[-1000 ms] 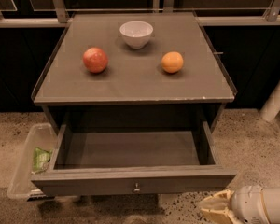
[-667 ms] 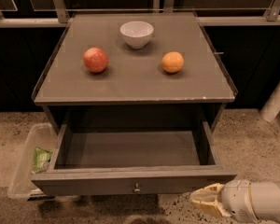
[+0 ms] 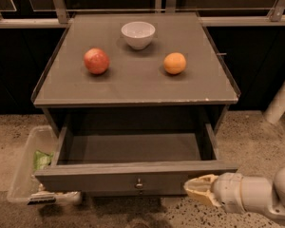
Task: Close top drawer
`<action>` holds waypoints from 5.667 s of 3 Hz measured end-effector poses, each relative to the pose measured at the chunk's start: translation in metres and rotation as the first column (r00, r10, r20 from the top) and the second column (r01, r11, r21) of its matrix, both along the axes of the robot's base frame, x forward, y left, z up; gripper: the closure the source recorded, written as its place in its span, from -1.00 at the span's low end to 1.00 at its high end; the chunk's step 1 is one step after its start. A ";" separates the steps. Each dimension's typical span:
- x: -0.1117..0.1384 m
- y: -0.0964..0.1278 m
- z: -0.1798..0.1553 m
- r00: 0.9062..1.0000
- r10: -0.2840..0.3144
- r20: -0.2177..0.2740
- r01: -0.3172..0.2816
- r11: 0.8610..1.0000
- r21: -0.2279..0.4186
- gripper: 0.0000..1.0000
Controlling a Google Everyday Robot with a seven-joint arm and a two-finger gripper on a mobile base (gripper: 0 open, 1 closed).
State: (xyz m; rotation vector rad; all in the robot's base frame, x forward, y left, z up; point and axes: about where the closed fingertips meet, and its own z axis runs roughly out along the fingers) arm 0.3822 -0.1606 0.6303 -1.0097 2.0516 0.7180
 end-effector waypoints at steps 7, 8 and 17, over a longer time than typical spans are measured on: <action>0.118 0.064 -0.018 0.983 0.040 0.179 -0.035 0.999 -0.031 1.00; 0.118 0.065 -0.017 0.982 0.042 0.182 -0.036 0.999 -0.032 1.00; 0.179 0.099 0.007 0.930 0.162 0.330 -0.100 0.976 -0.195 1.00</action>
Offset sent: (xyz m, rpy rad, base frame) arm 0.0198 0.0032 -0.0044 -0.0073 -0.0261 -0.0380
